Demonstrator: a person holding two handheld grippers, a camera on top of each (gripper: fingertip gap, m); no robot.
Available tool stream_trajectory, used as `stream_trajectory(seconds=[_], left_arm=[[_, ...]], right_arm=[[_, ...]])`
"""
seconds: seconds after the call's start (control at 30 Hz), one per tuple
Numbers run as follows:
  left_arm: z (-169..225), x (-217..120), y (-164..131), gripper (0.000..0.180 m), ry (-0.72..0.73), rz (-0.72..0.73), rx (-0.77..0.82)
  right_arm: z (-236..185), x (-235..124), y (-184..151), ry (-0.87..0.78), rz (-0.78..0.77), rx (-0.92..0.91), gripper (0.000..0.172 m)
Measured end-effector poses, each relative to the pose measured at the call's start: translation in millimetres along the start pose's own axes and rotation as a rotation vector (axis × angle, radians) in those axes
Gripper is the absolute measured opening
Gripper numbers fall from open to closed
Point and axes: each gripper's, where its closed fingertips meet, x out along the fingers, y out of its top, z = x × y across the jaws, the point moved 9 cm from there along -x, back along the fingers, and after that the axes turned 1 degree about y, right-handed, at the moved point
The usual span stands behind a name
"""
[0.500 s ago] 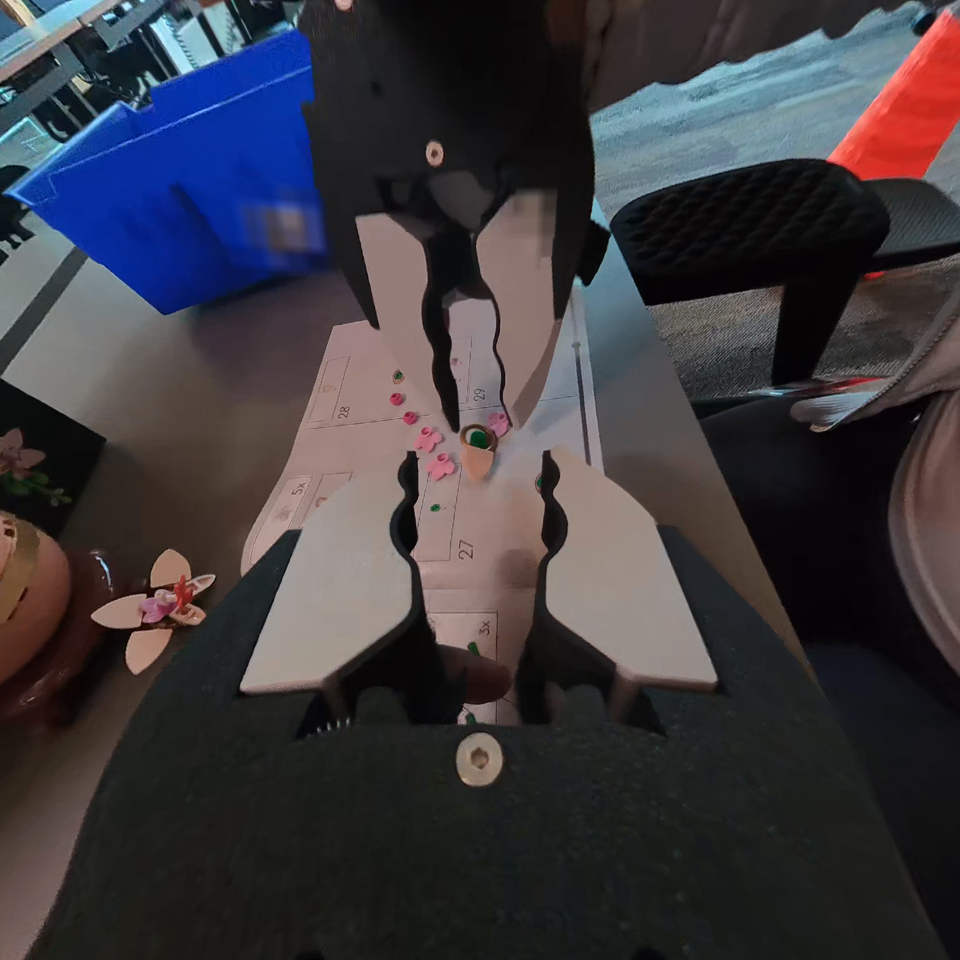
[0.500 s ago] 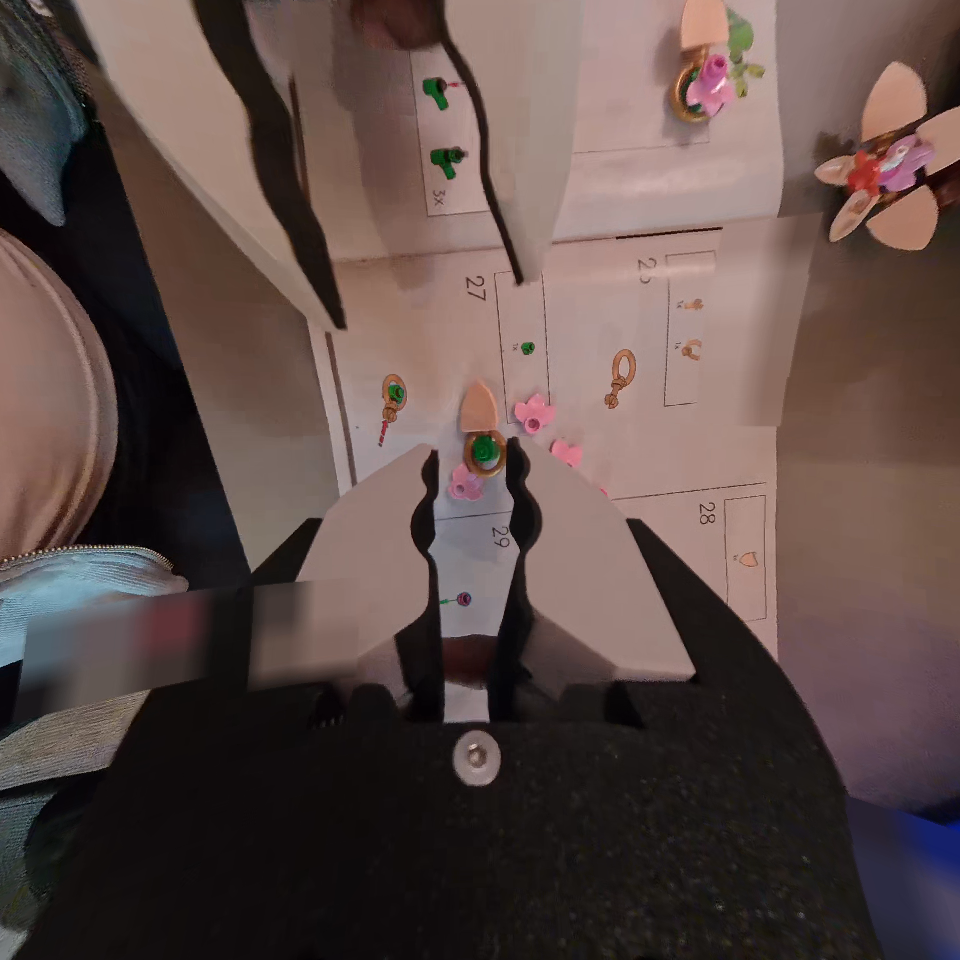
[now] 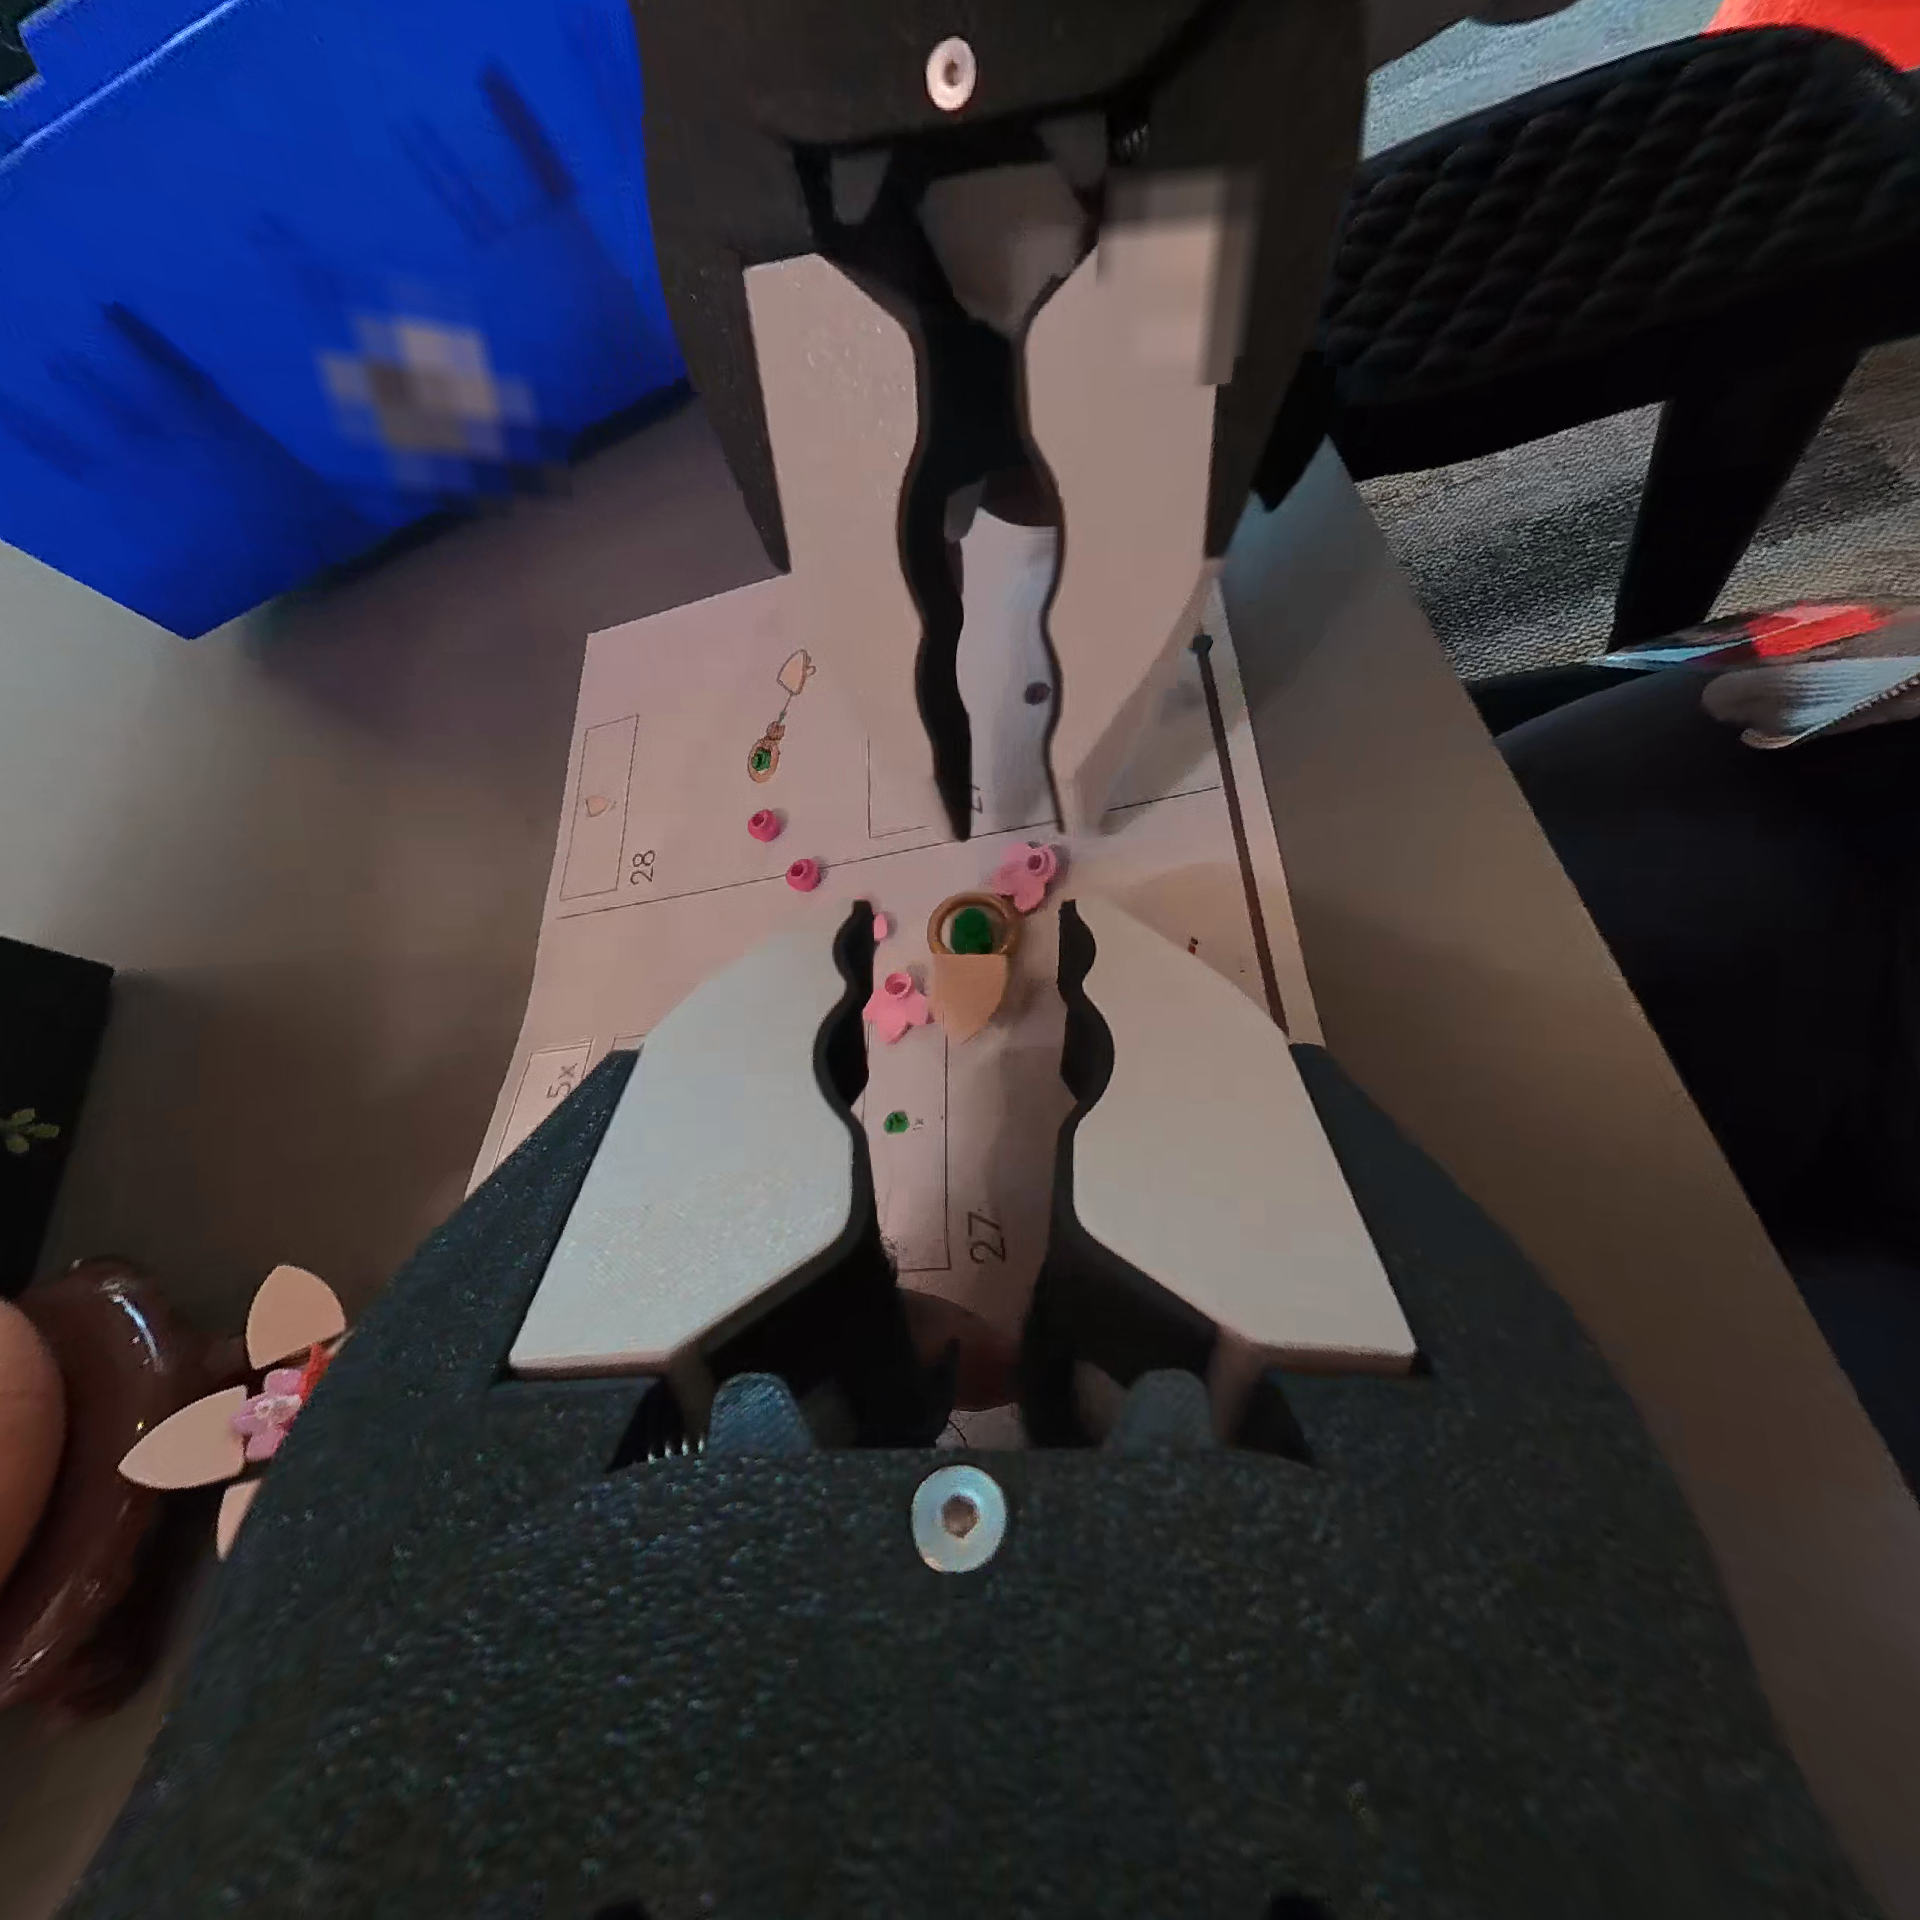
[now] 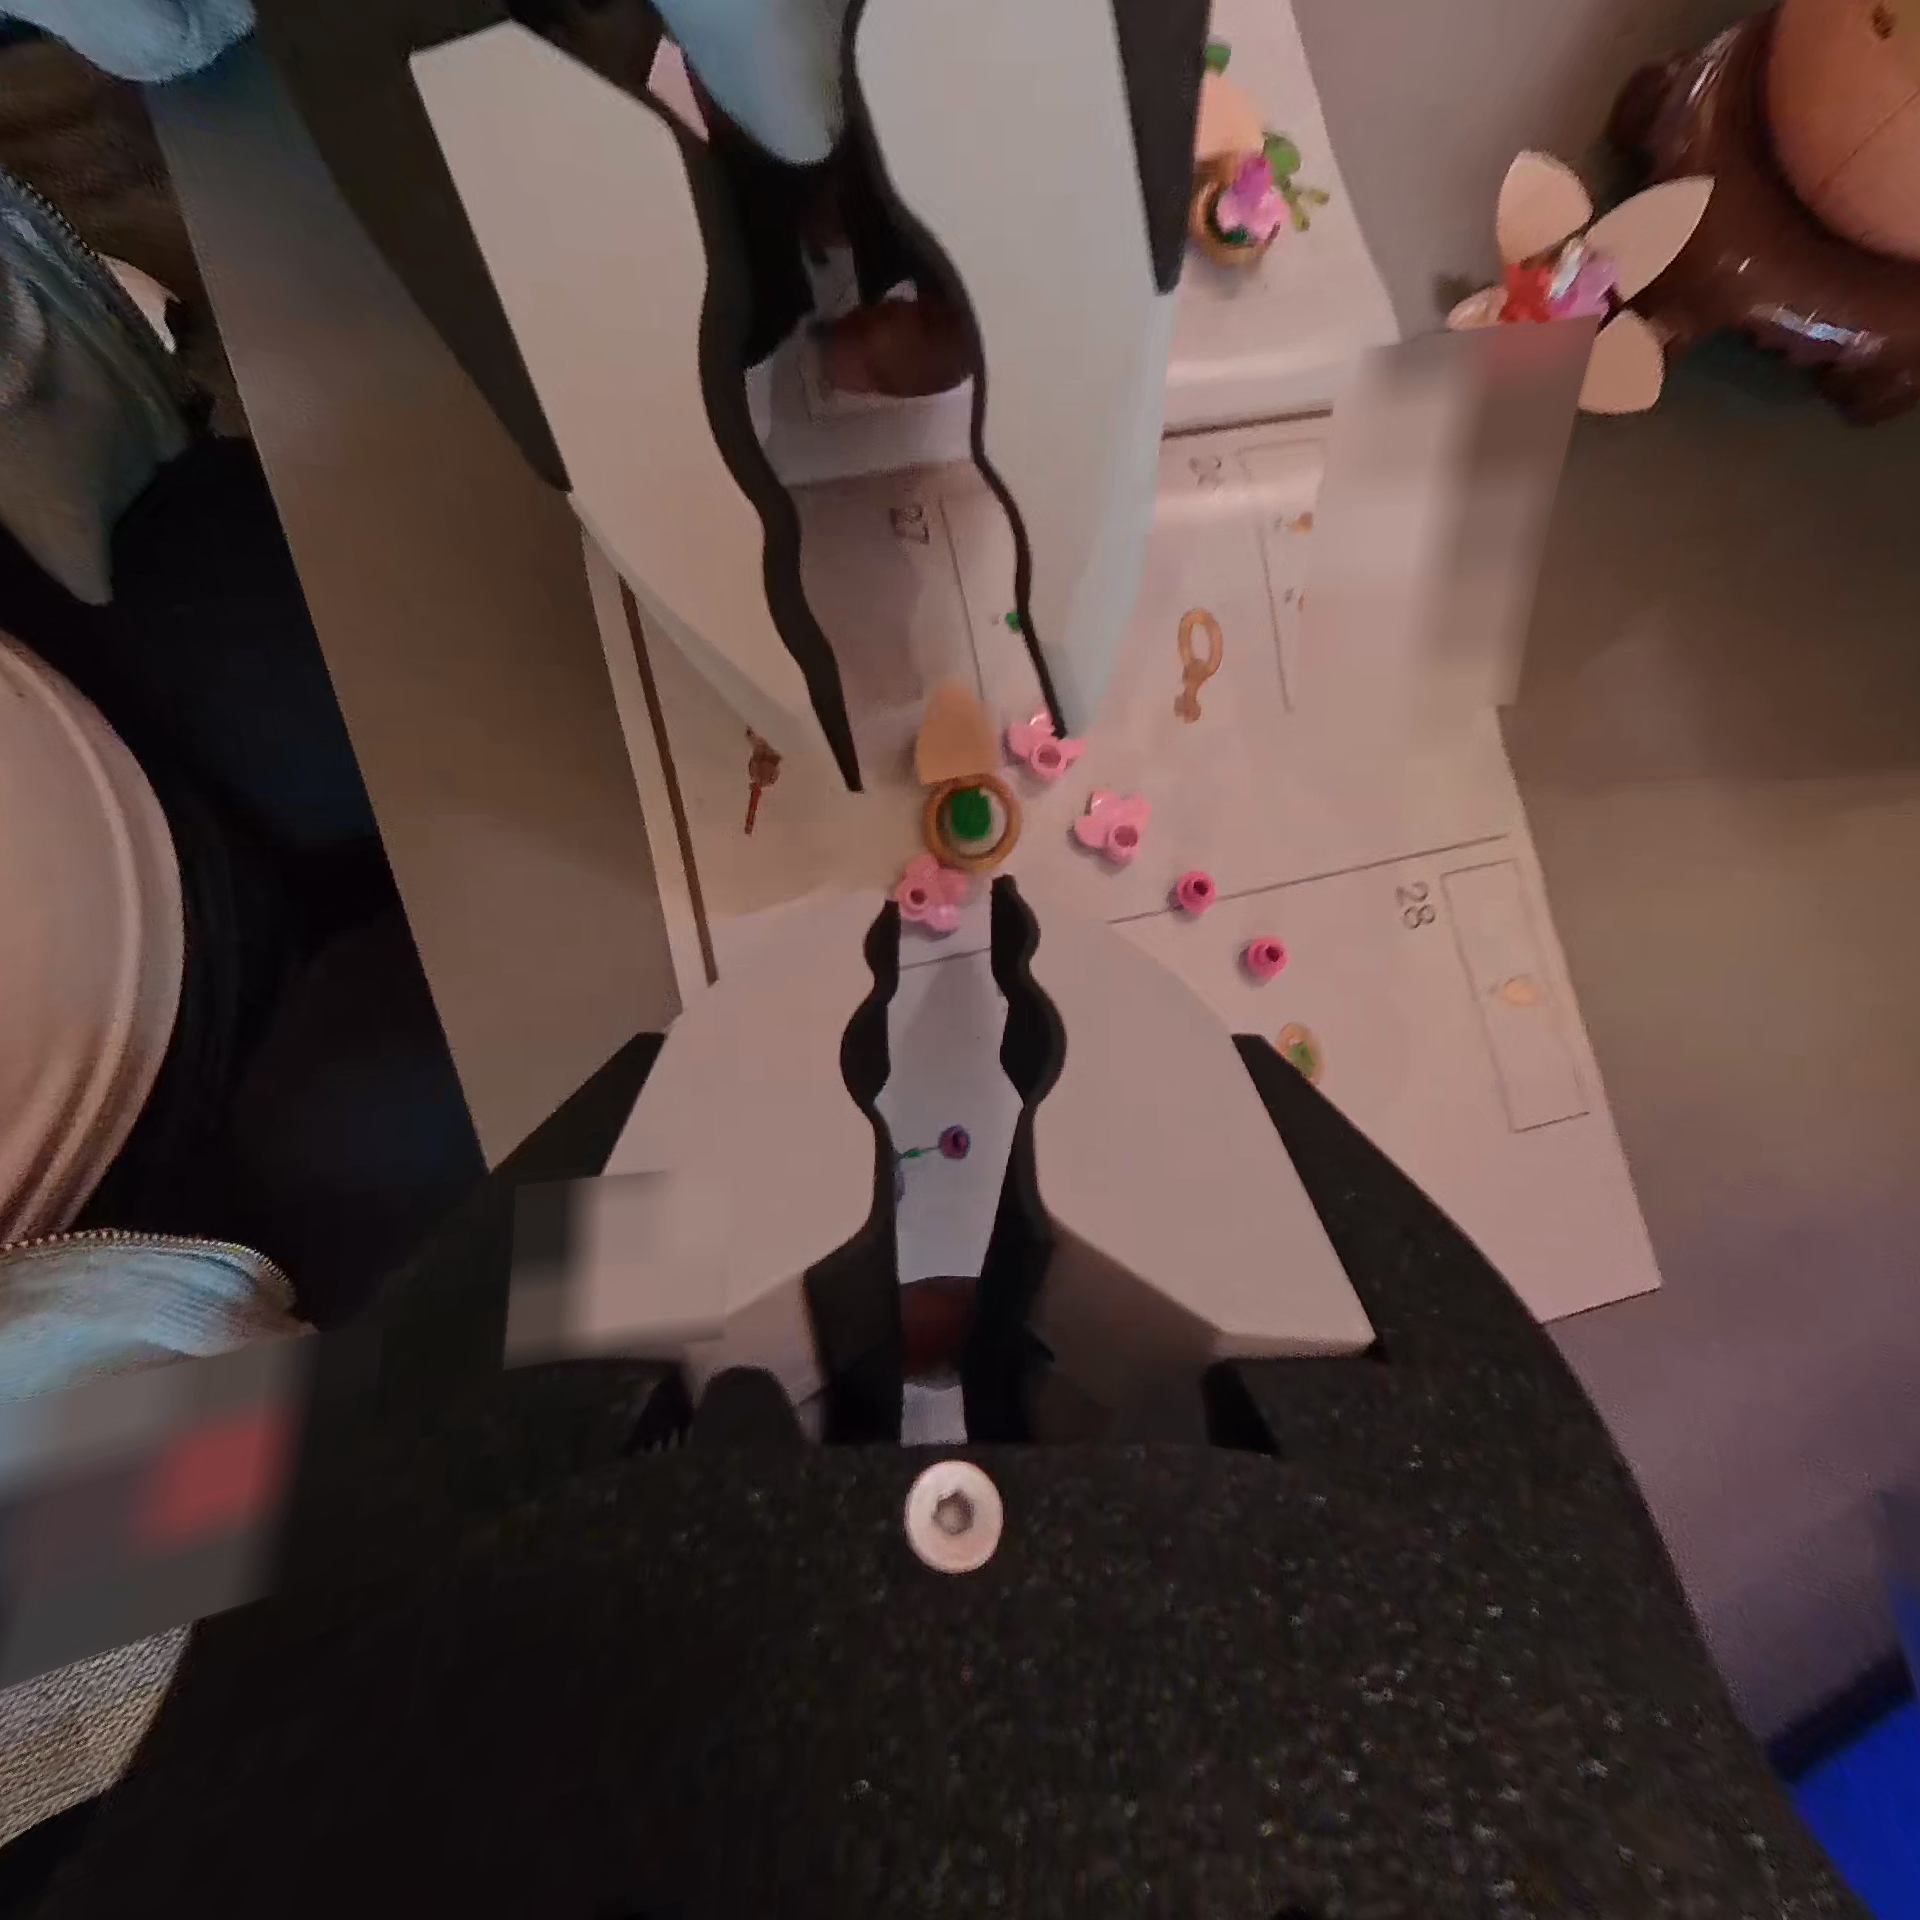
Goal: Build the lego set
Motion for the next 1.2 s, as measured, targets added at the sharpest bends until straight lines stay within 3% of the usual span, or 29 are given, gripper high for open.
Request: stream_trajectory(seconds=[0.13, 0.33, 0.53, 0.77, 0.83, 0.97, 1.2], left_arm=[[-2, 8, -2, 0.031, -0.048, -0.031, 0.019], [-3, 5, -6, 0.031, -0.048, -0.02, -0.007], [-1, -9, -3, 0.032, -0.025, 0.005, -0.008], [-4, -22, -4, 0.032, 0.0, 0.048, -0.019], [-5, -23, -4, 0.033, 0.008, 0.054, -0.023], [-4, -23, -3, 0.035, 0.011, 0.055, -0.021], [-4, -22, -6, 0.036, 0.005, 0.046, -0.029]], right_arm=[[-7, -3, -11, -0.017, -0.02, 0.012, 0.017], [-3, -11, -8, 0.084, 0.03, -0.241, 0.007], [11, 3, 2, 0.136, -0.044, -0.338, 0.006], [-10, 2, -3, 0.222, -0.034, -0.214, 0.005], [-8, 0, -4, 0.149, -0.025, -0.174, 0.006], [11, 5, -8, 0.147, 0.015, 0.056, 0.015], [2, 5, -13, 0.171, 0.04, 0.124, 0.013]])
